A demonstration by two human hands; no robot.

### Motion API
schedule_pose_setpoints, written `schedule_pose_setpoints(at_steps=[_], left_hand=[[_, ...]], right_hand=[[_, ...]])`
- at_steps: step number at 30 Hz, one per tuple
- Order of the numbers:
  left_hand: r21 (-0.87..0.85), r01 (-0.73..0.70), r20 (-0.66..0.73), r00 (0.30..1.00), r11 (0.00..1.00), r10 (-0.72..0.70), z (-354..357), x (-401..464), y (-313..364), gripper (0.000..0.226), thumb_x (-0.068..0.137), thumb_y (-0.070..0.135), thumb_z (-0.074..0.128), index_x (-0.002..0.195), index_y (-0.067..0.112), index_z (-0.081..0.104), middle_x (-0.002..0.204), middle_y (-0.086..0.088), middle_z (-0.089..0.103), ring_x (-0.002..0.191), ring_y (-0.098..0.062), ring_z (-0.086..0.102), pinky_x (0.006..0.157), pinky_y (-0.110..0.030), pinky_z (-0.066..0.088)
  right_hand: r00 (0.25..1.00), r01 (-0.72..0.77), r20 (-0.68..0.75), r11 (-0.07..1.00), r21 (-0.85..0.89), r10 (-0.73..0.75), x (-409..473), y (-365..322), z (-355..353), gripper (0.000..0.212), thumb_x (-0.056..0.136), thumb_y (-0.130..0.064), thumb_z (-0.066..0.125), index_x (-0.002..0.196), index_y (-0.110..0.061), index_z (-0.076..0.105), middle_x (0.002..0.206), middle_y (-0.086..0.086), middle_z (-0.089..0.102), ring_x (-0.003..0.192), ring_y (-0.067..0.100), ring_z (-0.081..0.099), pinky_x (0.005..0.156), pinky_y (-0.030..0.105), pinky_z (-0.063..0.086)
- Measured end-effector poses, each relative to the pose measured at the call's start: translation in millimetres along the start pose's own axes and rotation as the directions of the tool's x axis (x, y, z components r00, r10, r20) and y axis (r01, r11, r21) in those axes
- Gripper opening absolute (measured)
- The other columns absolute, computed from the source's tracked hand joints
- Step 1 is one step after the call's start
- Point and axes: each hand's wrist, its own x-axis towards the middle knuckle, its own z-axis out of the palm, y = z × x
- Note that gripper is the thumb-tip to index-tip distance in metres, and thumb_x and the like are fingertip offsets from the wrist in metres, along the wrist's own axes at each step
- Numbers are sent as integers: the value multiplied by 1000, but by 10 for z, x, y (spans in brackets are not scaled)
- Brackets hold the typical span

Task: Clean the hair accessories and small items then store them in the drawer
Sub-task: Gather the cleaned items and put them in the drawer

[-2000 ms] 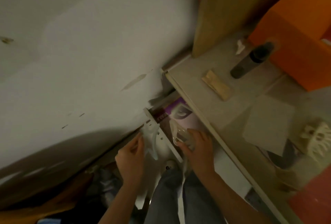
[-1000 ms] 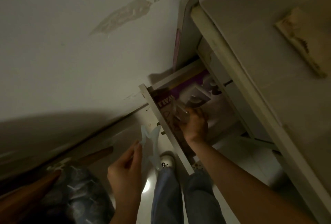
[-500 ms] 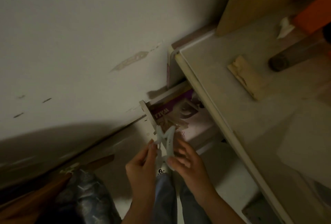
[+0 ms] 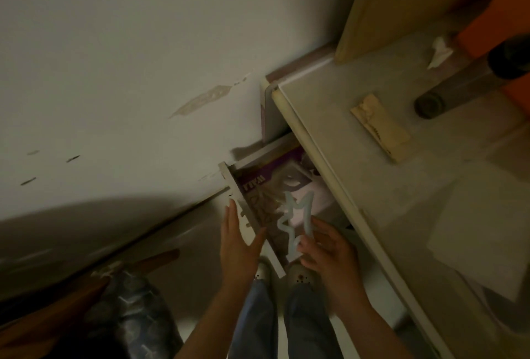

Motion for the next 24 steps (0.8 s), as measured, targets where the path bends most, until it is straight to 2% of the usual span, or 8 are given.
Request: schedule_pose_setpoints(at_steps=[2, 5, 8, 11, 15, 20, 21, 24], left_hand=[[86, -43, 18, 999, 995, 41, 155, 138, -167, 99, 77, 33, 75, 149, 29, 7, 158, 0, 14, 142, -20, 23, 110, -40, 27], [130, -140, 15, 990, 982, 139, 298, 233, -370, 105, 73, 35, 78, 146, 38, 3, 158, 4, 15, 142, -20, 26, 111, -50, 31], [71, -180, -9, 983, 981, 181, 366, 261, -503, 104, 74, 28, 78, 146, 40, 4, 155, 10, 17, 141, -15, 26, 111, -47, 34], [-71, -184, -33, 983, 980, 182, 383, 273, -606, 102, 75, 21, 77, 147, 41, 7, 155, 7, 25, 140, -16, 31, 109, -46, 38], [-222, -123, -17, 992, 967, 123, 394, 263, -626, 98, 76, 18, 77, 144, 47, 13, 148, 4, 38, 130, -9, 44, 95, -29, 51], [-256, -105, -53, 994, 961, 94, 328, 230, -724, 97, 78, 5, 73, 140, 52, 15, 143, 1, 44, 128, -14, 47, 85, -18, 52], [-255, -109, -49, 994, 961, 99, 311, 227, -722, 98, 78, 4, 73, 140, 53, 14, 144, 0, 44, 129, -14, 47, 86, -18, 52], [-249, -104, -31, 995, 963, 100, 294, 224, -717, 100, 77, 12, 75, 140, 58, 12, 146, 0, 42, 133, -15, 43, 96, -33, 51]], right_hand=[[1000, -6, 0, 1000, 9, 6, 45, 29, -30, 34, 83, -9, 69, 111, -28, 64, 109, 5, 68, 98, 19, 68, 70, 29, 55], [1000, 11, -2, 1000, -10, -11, 98, 55, -45, 31, 83, -10, 69, 104, -32, 64, 108, 6, 69, 97, 21, 68, 71, 33, 55], [999, 36, -11, 999, -21, -36, 149, 115, -39, 31, 83, -10, 69, 104, -32, 63, 106, 5, 69, 95, 20, 68, 68, 30, 55], [999, 37, -11, 999, -31, -38, 186, 164, -9, 32, 83, -10, 69, 107, -30, 63, 109, 6, 68, 98, 21, 67, 68, 30, 54], [999, 43, -9, 998, -56, -43, 199, 221, 21, 33, 82, -11, 68, 107, -31, 63, 108, 4, 68, 95, 20, 68, 68, 30, 54], [999, 38, 0, 996, -81, -38, 225, 263, 84, 32, 84, -11, 67, 106, -32, 62, 109, 3, 68, 96, 17, 68, 67, 25, 54], [999, 32, 2, 996, -77, -32, 231, 272, 103, 32, 84, -11, 67, 106, -32, 62, 109, 3, 68, 96, 17, 68, 67, 24, 54], [1000, 25, 16, 996, -81, -24, 259, 281, 163, 32, 84, -11, 67, 106, -33, 61, 109, 2, 68, 98, 17, 67, 67, 24, 54]])
